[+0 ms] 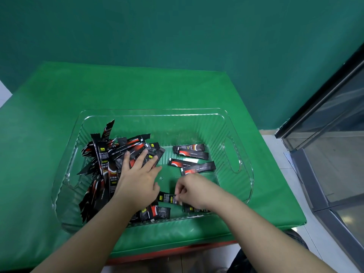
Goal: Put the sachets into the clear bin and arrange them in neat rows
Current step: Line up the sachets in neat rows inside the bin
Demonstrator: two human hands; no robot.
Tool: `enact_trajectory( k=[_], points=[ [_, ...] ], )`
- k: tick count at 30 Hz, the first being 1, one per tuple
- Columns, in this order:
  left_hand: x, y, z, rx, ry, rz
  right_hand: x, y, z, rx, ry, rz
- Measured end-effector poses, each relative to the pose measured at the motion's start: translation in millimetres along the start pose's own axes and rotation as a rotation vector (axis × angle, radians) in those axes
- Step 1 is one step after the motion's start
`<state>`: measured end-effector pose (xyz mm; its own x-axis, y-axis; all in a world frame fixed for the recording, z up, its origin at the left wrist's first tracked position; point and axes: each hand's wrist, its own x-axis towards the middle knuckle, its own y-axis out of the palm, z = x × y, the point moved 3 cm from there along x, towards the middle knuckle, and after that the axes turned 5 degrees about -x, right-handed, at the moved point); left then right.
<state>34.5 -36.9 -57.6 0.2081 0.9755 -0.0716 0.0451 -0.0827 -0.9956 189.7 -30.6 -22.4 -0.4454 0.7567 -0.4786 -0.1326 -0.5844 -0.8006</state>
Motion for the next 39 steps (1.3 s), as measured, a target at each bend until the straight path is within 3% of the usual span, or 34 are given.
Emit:
enact_trajectory(
  k=[4,6,9,11,15,18,21,24,27,31,39],
  points=[
    [1.1,0.6,-0.6,0.027,0.002,-0.039,-0.7,-17.7,-23.6,-0.198,0.089,-0.181],
    [1.0,-0.3,-1.6,0.022,-0.016,-0.033,-2.3,-16.7,-20.4,-0.22,0.029,-0.251],
    [1.1,-0.5,-1.0,-0.001,-0.028,-0.043,-6.0,2.6,5.1,-0.048,-0.081,-0.027],
    [0.9,0.3,0.1,-0.021,-0.03,-0.057,-2.2,14.3,19.3,-0.09,-0.102,0.085],
    [-0.4,-0.9,0.9,-0.058,-0.018,-0.075,8.1,20.8,33.0,-0.3,-0.108,0.079],
    [-0.8,-0.8,2.0,-0.071,-0.014,-0.081,6.7,20.4,33.0,-0.308,-0.103,0.112],
    [0.0,-1.0,1.5,-0.08,-0.018,-0.082,-0.6,7.7,15.0,-0.202,0.007,0.109],
    [0.6,-0.8,0.9,-0.086,-0.025,-0.06,-6.6,-8.6,-19.0,-0.247,0.154,0.108],
    [0.0,-1.7,1.3,-0.091,-0.03,-0.065,-7.3,-20.2,-38.1,-0.391,0.21,-0.018],
    [-0.3,-1.8,0.5,-0.089,-0.031,-0.066,-1.1,-11.9,-28.9,-0.32,0.058,-0.264],
    [-1.3,-1.1,1.3,-0.094,-0.006,-0.095,20.5,3.0,-31.5,-0.256,0.115,-0.324]
  ],
)
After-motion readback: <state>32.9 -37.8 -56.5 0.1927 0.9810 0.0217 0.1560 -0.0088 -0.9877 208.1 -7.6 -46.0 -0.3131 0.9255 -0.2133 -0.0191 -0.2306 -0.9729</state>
